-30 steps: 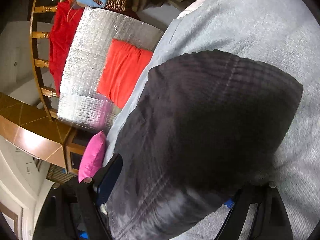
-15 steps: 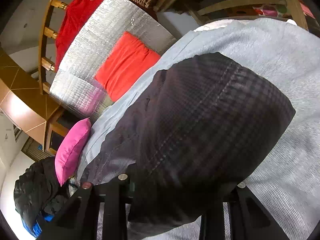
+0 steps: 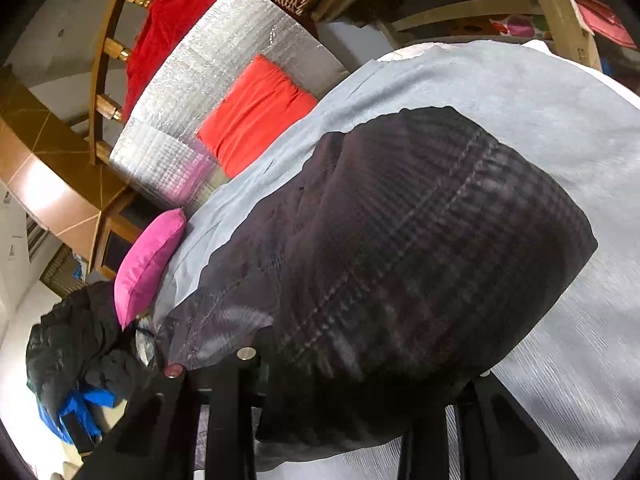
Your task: Fold large clothes
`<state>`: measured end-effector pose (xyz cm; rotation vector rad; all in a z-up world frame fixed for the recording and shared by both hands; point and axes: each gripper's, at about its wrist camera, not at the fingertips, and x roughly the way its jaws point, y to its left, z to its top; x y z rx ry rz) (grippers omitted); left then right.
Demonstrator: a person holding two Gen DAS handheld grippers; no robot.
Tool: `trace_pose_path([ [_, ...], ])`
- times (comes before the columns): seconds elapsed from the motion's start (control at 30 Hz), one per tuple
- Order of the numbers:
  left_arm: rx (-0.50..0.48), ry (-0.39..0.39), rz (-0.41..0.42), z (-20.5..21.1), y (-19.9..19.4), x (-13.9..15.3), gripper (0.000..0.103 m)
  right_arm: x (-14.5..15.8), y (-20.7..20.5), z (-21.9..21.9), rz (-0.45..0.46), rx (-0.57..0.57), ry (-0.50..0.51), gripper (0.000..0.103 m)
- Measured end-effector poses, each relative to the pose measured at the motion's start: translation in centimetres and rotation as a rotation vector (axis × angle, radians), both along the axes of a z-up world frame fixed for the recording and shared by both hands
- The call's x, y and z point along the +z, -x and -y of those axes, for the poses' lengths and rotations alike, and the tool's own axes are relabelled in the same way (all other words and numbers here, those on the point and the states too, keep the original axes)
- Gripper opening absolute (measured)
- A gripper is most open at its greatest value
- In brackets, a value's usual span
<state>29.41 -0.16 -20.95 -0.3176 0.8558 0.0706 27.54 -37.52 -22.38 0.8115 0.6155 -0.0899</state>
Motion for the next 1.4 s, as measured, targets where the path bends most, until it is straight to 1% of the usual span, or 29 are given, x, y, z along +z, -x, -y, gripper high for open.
trace_pose_path([
  [0.17, -0.011, -0.026, 0.008, -0.1, 2.9, 0.1, 0.037, -0.2, 2.5, 0.1, -0.006, 0.007, -0.013, 0.034],
  [0.33, -0.02, -0.053, 0.002, 0.0, 3.2, -0.4, 0.038, -1.1, 3.3, -0.1, -0.02, 0.018, 0.001, 0.034],
  [0.4, -0.021, -0.066, -0.005, 0.1, 3.0, -1.0, 0.044, -1.8, 2.9, 0.0, -0.035, 0.022, -0.002, 0.034],
  [0.43, -0.026, -0.077, -0.014, 0.2, 2.7, -1.5, 0.05, -2.1, 2.8, 0.0, -0.038, 0.026, -0.01, 0.035],
  [0.47, -0.031, -0.082, -0.027, 0.2, 2.5, -1.8, 0.056, -2.3, 2.8, 0.3, -0.037, 0.03, -0.027, 0.037],
  [0.5, -0.031, -0.074, -0.034, -0.1, 2.3, -1.8, 0.057, -2.5, 2.8, 0.6, -0.036, 0.041, -0.063, 0.039],
  [0.53, -0.028, -0.042, -0.047, -0.6, 2.2, -1.9, 0.063, -2.6, 2.8, 1.0, -0.047, 0.048, -0.098, 0.047],
  [0.57, -0.025, -0.002, -0.073, -1.4, 1.9, -1.9, 0.071, -2.9, 2.8, 1.7, -0.086, 0.047, -0.144, 0.064],
  [0.6, -0.024, 0.023, -0.091, -1.9, 1.8, -2.0, 0.075, -3.1, 3.1, 2.4, -0.101, 0.041, -0.178, 0.068],
  [0.63, -0.019, 0.078, -0.131, -3.1, 1.5, -2.1, 0.082, -3.2, 3.5, 3.0, -0.096, 0.041, -0.217, 0.069],
  [0.67, -0.018, 0.111, -0.146, -3.7, 1.6, -2.2, 0.083, -3.2, 4.1, 3.9, -0.106, 0.047, -0.247, 0.07],
  [0.7, -0.023, 0.175, -0.163, -4.9, 1.7, -2.3, 0.083, -3.1, 4.4, 4.4, -0.114, 0.051, -0.255, 0.071],
  [0.73, -0.031, 0.209, -0.177, -5.6, 1.8, -2.2, 0.084, -3.0, 4.9, 5.1, -0.12, 0.058, -0.262, 0.072],
  [0.8, -0.053, 0.233, -0.196, -6.5, 2.3, -1.8, 0.084, -2.6, 6.1, 6.5, -0.139, 0.076, -0.256, 0.072],
  [0.83, -0.063, 0.226, -0.197, -6.7, 2.6, -1.5, 0.084, -2.3, 6.6, 7.0, -0.145, 0.085, -0.244, 0.072],
  [0.9, -0.092, 0.165, -0.192, -6.8, 3.4, -0.5, 0.084, -1.5, 7.5, 8.0, -0.165, 0.07, -0.196, 0.072],
  [0.93, -0.103, 0.135, -0.191, -6.8, 3.7, -0.1, 0.084, -0.8, 8.0, 8.7, -0.167, 0.053, -0.156, 0.072],
  [0.97, -0.114, 0.097, -0.188, -6.8, 4.1, 0.5, 0.084, -0.5, 8.4, 9.3, -0.163, 0.045, -0.137, 0.072],
  [1.0, -0.126, 0.074, -0.179, -6.7, 4.3, 1.1, 0.084, 0.1, 8.6, 10.0, -0.154, 0.038, -0.12, 0.072],
  [1.03, -0.129, 0.051, -0.171, -6.8, 4.4, 1.6, 0.084, 0.6, 8.4, 10.6, -0.147, 0.034, -0.114, 0.073],
  [1.1, -0.112, -0.039, -0.144, -7.0, 3.9, 3.0, 0.084, 1.3, 7.4, 11.3, -0.139, 0.038, -0.116, 0.073],
  [1.13, -0.106, -0.066, -0.127, -7.5, 3.2, 3.5, 0.084, 1.8, 6.6, 11.6, -0.129, 0.046, -0.116, 0.073],
  [1.17, -0.098, -0.08, -0.117, -7.7, 2.6, 3.8, 0.084, 2.2, 5.9, 11.4, -0.116, 0.057, -0.106, 0.073],
  [1.23, -0.108, -0.077, -0.114, -7.8, 1.1, 3.9, 0.084, 2.9, 4.5, 10.8, -0.104, 0.085, -0.075, 0.073],
  [1.33, -0.107, -0.095, -0.167, -7.5, -1.7, 2.4, 0.084, 3.0, 1.9, 9.3, -0.13, 0.124, -0.041, 0.073],
  [1.4, -0.112, -0.094, -0.212, -7.2, -3.3, 0.7, 0.084, 2.3, 0.3, 8.4, -0.176, 0.14, -0.003, 0.073],
])
